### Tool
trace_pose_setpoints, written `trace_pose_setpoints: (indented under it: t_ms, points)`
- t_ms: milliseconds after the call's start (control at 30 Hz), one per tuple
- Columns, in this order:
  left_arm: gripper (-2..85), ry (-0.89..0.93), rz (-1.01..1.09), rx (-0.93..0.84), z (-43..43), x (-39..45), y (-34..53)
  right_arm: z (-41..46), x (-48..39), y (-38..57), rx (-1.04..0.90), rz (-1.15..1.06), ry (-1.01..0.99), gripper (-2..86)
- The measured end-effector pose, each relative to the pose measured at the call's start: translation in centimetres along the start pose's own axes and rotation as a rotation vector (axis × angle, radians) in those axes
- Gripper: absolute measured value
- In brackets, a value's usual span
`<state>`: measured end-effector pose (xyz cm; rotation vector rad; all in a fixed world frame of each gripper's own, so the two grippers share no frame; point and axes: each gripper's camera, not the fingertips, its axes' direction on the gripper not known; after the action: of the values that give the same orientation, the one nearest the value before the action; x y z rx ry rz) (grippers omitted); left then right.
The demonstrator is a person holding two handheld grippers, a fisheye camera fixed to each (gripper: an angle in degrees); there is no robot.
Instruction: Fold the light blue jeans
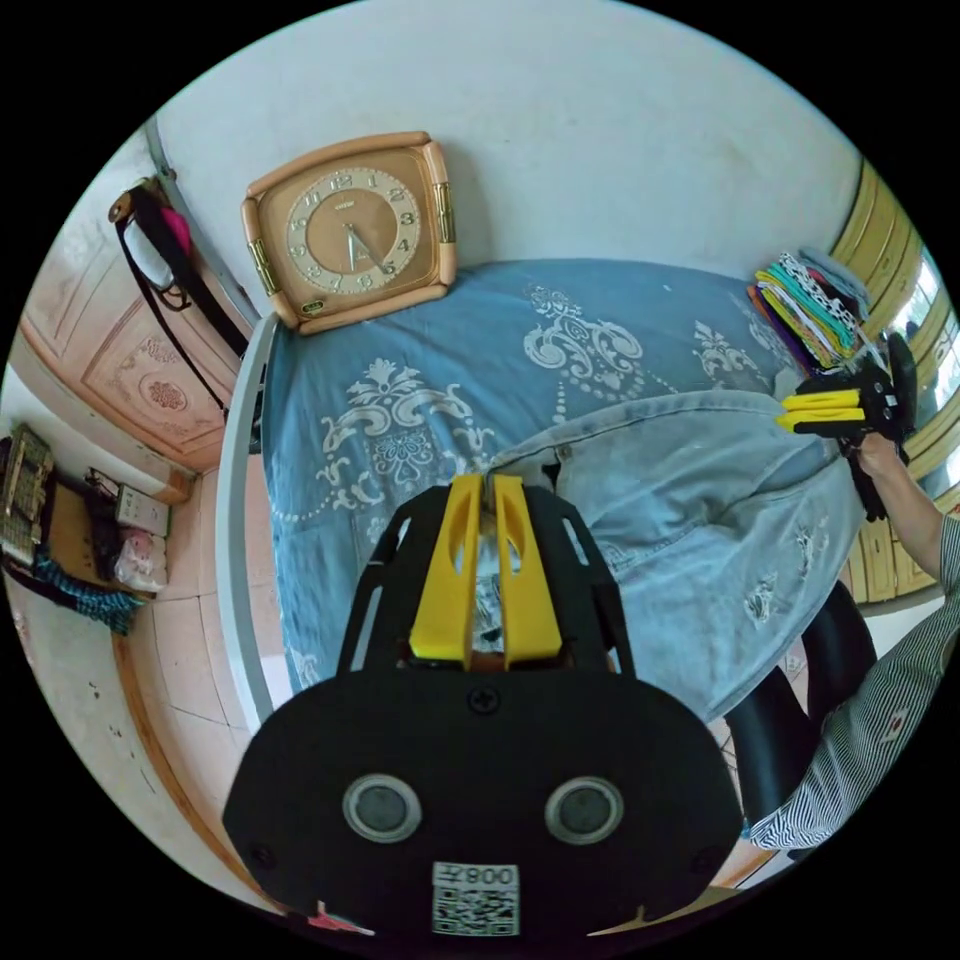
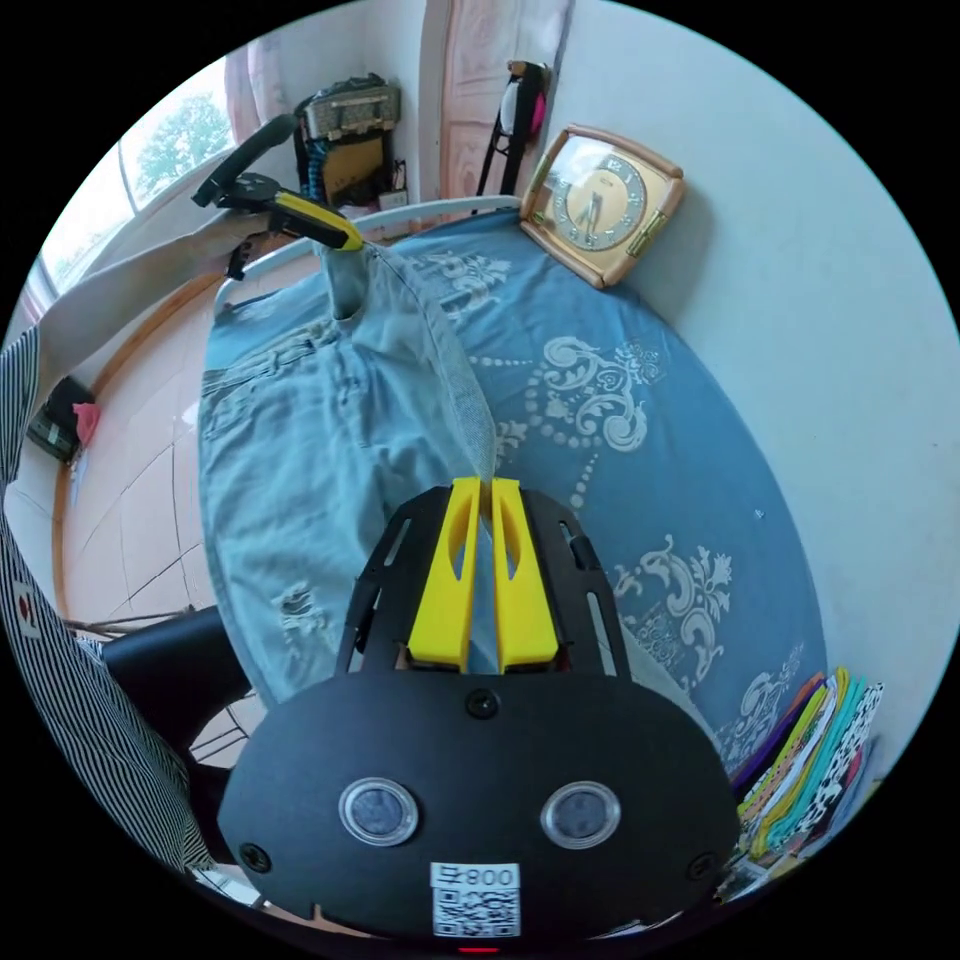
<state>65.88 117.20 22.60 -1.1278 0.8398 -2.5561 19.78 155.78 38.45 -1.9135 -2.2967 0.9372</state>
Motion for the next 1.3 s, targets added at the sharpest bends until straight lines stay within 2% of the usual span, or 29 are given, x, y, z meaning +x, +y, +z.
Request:
trace_pose_setpoints:
  t_ms: [267,667,967,1300]
  points:
    - [1.8,0.022,-0.043,-0.059,-7.1,1.9,14.1,-7.3,-11.4,2.9,-0.057,-0.097,-0.043,1.9]
    - [1.7,0.019,-0.094,-0.195,-12.5,3.7,30.9,-10.0,-24.7,5.2,-0.207,-0.199,-0.141,1.8]
    - [1.3,0.06,-0.18,-0.219,-15.4,3.5,41.1,-10.3,-30.1,5.2,-0.265,-0.23,-0.177,1.7]
    - [1.4,0.099,-0.254,-0.212,-17.7,4.1,48.9,-10.2,-31.9,5.3,-0.315,-0.21,-0.206,1.8]
